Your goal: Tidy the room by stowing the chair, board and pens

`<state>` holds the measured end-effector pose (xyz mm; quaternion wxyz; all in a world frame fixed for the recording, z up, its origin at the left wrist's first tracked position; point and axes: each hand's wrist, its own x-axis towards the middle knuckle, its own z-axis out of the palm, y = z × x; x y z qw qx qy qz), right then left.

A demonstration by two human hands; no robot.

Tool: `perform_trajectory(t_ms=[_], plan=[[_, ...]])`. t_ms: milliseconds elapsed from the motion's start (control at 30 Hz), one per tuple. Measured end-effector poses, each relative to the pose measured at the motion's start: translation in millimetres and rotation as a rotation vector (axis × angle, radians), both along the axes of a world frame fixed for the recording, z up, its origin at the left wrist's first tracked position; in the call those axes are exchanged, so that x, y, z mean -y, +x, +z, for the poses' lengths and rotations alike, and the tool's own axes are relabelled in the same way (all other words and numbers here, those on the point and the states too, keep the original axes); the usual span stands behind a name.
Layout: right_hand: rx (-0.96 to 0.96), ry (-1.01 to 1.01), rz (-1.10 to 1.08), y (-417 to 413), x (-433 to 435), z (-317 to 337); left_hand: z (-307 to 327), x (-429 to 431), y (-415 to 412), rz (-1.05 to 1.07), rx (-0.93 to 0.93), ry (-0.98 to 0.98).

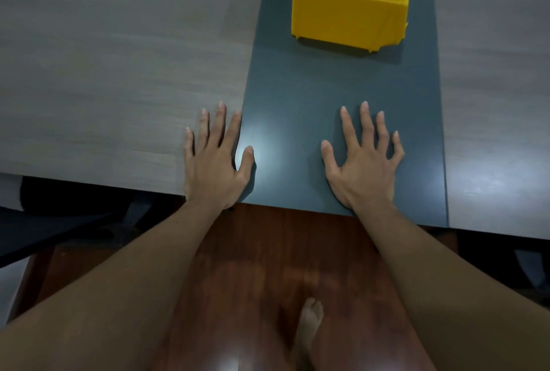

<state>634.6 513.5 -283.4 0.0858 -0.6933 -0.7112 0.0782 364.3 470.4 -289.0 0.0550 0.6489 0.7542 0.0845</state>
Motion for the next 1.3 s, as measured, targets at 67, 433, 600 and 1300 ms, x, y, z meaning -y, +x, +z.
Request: perform_trajectory(t_ms=[67,433,600,1300], plan=[[0.004,-0.008,-0.006,-0.3,0.1,2.6,3.4,-0.3,1.2,-0.002,-0.005,-0.02],[0.068,-0.115,-0.019,-2.5,-9.1,19.2,22.6,-11.1,4.8,0.018,-0.017,-0.149],[0.089,-0.132,-0.022,-4.7,-11.0,20.8,24.4,-12.5,3.5,0.016,-0.005,-0.166],[-0.04,-0.608,0.187,35.2,-36.9,137.8,121.4,-13.7,-31.5,0.075,0.515,-0.55]])
